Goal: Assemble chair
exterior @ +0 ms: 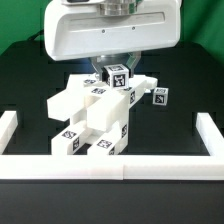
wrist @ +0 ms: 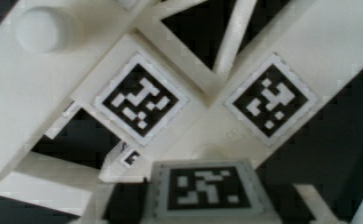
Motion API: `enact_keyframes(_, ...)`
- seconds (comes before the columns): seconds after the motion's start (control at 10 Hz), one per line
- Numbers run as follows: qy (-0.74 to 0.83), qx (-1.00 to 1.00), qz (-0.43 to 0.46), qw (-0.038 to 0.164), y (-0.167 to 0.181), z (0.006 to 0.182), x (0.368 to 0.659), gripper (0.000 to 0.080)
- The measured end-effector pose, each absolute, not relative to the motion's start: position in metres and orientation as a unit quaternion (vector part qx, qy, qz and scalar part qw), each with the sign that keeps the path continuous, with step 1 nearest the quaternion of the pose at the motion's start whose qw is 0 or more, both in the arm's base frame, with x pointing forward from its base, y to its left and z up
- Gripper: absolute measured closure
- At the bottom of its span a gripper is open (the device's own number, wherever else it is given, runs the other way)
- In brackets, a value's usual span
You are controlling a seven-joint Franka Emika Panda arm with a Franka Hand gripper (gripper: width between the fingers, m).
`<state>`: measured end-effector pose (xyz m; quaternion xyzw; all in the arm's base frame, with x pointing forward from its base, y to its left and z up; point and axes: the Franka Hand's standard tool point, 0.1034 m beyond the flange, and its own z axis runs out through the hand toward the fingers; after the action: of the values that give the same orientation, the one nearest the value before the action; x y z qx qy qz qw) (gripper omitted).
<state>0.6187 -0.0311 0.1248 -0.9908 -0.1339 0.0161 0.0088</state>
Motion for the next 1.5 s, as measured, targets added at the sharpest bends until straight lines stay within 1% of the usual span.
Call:
enact_keyframes(1.1, -0.131, -0.991, 0.011, 0.006, -0.033, 0.1245, 0.6197, 0.0514)
enact_keyframes(1.5, -0.126, -0.992, 0.006, 0.005, -0.0289, 0.1235, 0.6175, 0.0514)
